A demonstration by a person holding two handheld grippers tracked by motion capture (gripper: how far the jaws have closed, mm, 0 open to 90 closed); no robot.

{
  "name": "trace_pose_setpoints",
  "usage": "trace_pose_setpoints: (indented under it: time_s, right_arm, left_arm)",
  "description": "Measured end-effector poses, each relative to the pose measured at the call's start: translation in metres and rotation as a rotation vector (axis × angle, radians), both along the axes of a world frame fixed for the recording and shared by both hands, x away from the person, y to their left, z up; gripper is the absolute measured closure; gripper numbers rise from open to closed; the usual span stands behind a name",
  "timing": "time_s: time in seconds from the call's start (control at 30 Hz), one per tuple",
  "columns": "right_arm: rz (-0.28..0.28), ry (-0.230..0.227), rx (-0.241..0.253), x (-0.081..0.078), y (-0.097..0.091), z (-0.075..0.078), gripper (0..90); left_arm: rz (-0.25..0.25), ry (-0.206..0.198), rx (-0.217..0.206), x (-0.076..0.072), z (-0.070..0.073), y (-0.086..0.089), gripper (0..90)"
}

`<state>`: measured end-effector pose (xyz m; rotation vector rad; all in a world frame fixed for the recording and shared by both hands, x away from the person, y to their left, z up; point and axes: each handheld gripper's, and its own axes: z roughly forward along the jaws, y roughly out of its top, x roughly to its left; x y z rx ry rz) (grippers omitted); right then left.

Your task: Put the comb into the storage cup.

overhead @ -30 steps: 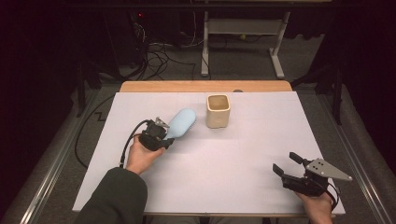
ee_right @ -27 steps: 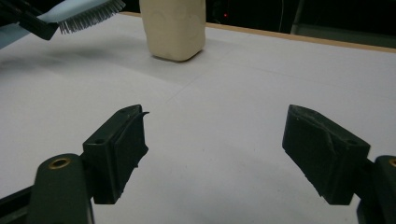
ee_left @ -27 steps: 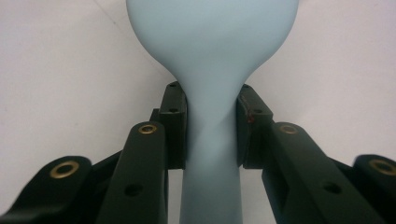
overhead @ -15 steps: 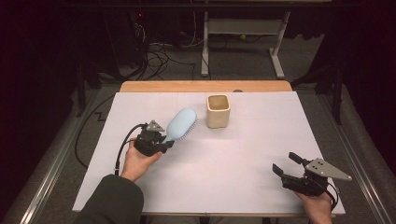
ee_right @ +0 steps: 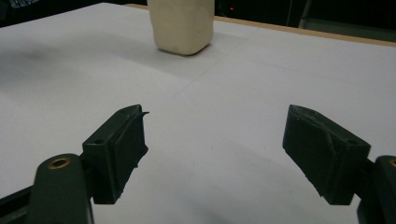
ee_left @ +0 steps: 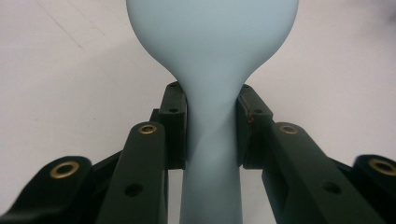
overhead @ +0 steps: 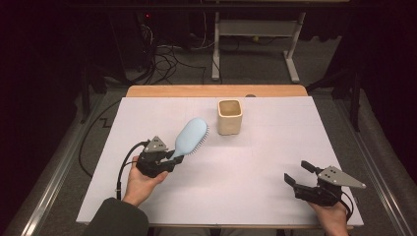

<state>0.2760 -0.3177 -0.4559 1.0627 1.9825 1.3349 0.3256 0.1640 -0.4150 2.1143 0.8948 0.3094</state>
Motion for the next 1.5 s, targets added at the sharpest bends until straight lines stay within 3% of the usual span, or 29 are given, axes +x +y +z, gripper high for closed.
trace_pose_setpoints:
  time_s: [0.23,0.63,1.3,1.5]
  right_arm:
    - [0.025,-0.002,-0.024,0.001,0.007,0.001,21.3]
    - [0.148,-0.007,0.019,-0.004,0.038,0.01,20.5]
    - [0.303,0.0,0.043,-0.011,0.09,0.015,19.8]
    - [0.345,-0.005,0.071,-0.012,0.108,0.018,19.8]
  left_arm:
    - [-0.025,-0.002,0.001,-0.013,-0.004,-0.003,69.6]
    - [-0.067,-0.018,-0.047,-0.026,-0.007,-0.008,69.6]
    - [-0.115,-0.039,-0.06,-0.041,-0.005,-0.019,69.5]
    - [-0.127,-0.045,-0.062,-0.046,-0.004,-0.021,69.5]
